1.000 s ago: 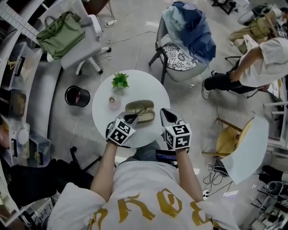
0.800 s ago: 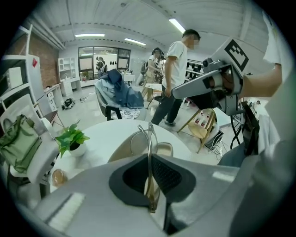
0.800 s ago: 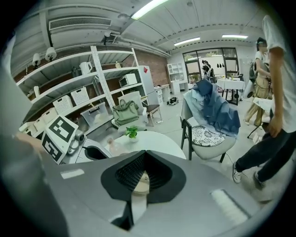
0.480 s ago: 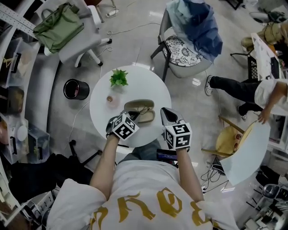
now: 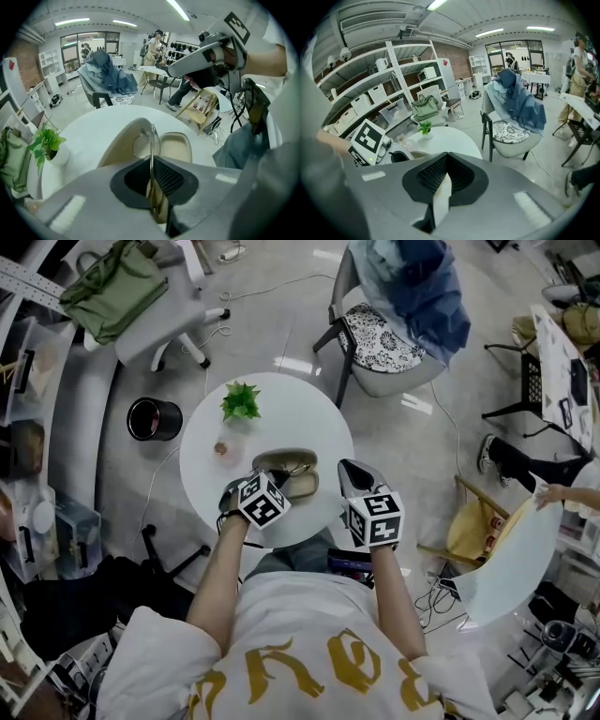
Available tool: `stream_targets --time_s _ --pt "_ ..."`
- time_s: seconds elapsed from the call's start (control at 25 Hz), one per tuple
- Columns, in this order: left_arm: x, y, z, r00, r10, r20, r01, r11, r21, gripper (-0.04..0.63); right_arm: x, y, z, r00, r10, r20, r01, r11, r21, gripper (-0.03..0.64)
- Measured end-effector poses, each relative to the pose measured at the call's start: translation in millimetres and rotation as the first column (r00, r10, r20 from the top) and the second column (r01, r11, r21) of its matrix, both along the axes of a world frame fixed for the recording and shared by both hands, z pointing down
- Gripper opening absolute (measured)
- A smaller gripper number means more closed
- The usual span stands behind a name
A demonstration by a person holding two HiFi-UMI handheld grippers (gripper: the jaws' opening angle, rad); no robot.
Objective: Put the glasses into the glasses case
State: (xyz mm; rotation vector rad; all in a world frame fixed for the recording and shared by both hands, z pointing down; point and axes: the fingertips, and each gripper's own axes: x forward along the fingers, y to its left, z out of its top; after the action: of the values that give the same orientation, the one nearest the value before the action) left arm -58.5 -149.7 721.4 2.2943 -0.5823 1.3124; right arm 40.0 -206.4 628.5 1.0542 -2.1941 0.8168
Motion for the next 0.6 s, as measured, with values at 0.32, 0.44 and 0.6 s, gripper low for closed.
stream_targets --time_s 0.32,0.44,0.6 --pt "2.5 4.3 17.7 0.997 0.045 0.07 -0.042 0.998 -0.042 0.018 9.7 0.6 3.7 1.0 0.008 -0.002 -0.008 1.0 -0.012 0.023" --pt "4.7 2.8 17.0 0.997 0.029 0.066 -0.027 0.999 -0.038 0.034 13.1 3.1 2.0 1.0 0.012 0.0 -0.012 1.0 -0.008 0.023" --pt "11.1 -0.5 11.0 0.998 0.023 0.055 -0.022 1.0 -0.011 0.057 20.1 4.6 -2.7 1.0 0.021 0.001 -0.021 1.0 0.003 0.024"
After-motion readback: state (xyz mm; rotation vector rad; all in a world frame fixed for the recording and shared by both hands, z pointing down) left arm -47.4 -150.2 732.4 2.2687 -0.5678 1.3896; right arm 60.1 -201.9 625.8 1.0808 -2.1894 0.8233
